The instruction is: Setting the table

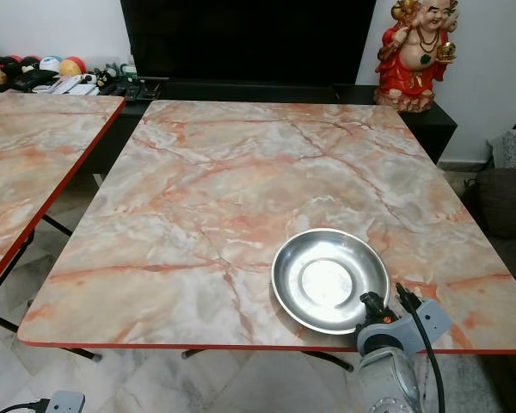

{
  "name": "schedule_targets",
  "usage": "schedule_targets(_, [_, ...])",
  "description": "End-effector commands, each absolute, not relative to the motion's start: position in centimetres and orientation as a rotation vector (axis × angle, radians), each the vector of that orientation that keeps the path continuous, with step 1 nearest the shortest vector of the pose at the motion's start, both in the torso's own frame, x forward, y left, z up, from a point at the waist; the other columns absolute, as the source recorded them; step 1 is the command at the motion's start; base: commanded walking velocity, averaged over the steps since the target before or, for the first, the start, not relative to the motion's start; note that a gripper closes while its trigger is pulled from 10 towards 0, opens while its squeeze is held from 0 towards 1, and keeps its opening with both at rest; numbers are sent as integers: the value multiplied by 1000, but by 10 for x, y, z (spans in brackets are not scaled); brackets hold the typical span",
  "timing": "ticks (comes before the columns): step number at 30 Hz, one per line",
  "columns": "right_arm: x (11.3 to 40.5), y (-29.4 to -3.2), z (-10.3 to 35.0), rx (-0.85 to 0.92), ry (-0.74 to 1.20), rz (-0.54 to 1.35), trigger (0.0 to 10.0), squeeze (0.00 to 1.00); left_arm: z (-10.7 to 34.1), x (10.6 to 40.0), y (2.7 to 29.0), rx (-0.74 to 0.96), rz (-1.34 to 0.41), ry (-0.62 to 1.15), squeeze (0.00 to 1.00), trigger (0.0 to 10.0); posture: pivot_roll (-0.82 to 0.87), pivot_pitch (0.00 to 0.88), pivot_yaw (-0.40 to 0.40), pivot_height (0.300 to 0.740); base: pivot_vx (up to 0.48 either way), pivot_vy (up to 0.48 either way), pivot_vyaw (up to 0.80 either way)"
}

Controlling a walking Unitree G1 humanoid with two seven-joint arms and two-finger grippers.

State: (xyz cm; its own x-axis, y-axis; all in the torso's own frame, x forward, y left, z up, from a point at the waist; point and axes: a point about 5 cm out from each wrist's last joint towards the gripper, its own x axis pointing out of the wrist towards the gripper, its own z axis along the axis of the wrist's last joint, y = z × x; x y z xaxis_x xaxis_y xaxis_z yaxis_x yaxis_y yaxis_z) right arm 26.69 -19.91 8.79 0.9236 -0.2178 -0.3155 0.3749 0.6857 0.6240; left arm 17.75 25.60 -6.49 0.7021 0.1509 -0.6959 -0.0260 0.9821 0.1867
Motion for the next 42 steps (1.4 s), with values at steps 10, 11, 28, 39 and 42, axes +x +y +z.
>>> schedule_targets(10, [266,-198,82,729,240,-384,10000,616,-69,171,255,175,83,815,0,10000,-63,88,-26,740,0,0,0])
schedule_targets(11, [266,-198,82,729,240,-384,10000,616,-69,171,255,175,83,815,0,10000,-63,88,-26,740,0,0,0])
schedule_targets(28, [260,-202,98,598,126,-400,10000,0,-70,171,252,175,72,820,0,10000,-71,88,-30,740,0,0,0])
schedule_targets(39, [267,-207,118,390,2,-384,10000,0,-68,173,253,186,84,813,0,10000,-68,93,-15,740,0,0,0])
schedule_targets(42, [275,-203,132,286,-60,-310,10000,0,-69,173,253,157,95,818,0,10000,-65,87,-12,740,0,0,0])
